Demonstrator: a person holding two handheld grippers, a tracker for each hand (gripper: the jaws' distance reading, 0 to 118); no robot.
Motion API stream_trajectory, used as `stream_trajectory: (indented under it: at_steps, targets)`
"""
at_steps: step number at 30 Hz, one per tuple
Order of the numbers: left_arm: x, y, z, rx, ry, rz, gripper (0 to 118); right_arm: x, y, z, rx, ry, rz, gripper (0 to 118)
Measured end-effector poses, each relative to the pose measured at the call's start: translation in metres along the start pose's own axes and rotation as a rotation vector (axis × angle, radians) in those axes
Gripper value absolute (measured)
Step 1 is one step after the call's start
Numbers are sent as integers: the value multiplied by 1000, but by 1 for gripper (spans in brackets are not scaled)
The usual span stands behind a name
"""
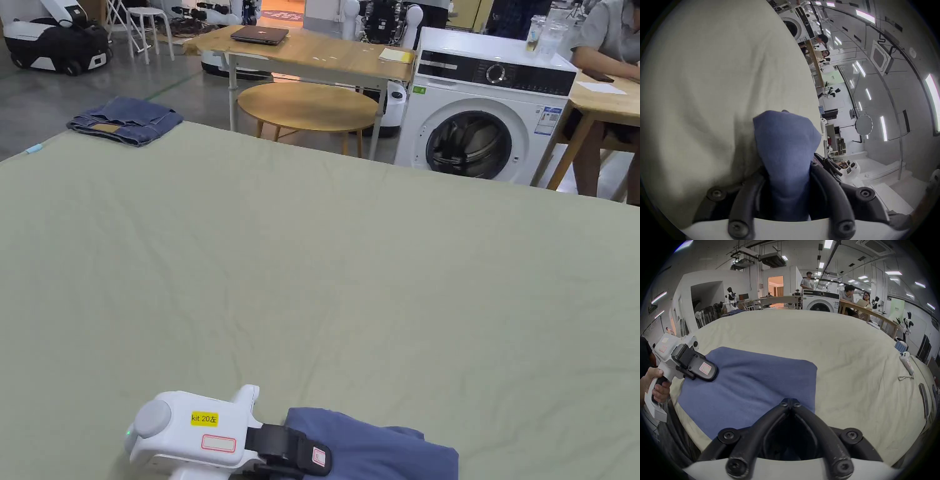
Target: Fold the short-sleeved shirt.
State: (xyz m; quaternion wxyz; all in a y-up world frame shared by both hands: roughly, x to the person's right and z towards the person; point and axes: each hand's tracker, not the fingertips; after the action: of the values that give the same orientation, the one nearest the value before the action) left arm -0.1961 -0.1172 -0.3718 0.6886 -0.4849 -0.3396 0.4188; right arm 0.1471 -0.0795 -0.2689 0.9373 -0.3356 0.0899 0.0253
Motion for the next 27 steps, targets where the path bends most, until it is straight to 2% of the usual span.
stream_trajectory:
  at_steps: [12, 20, 27]
  targets:
    - [25, 9, 44, 30, -18, -18, 20, -6, 40, 16, 101, -1, 51, 0]
    - [42, 34, 148, 86, 156, -67, 20, -14, 90, 7, 188, 7, 78, 0]
    - [40, 68, 279, 158, 364, -85, 20, -19, 122, 1, 237, 17, 69, 0]
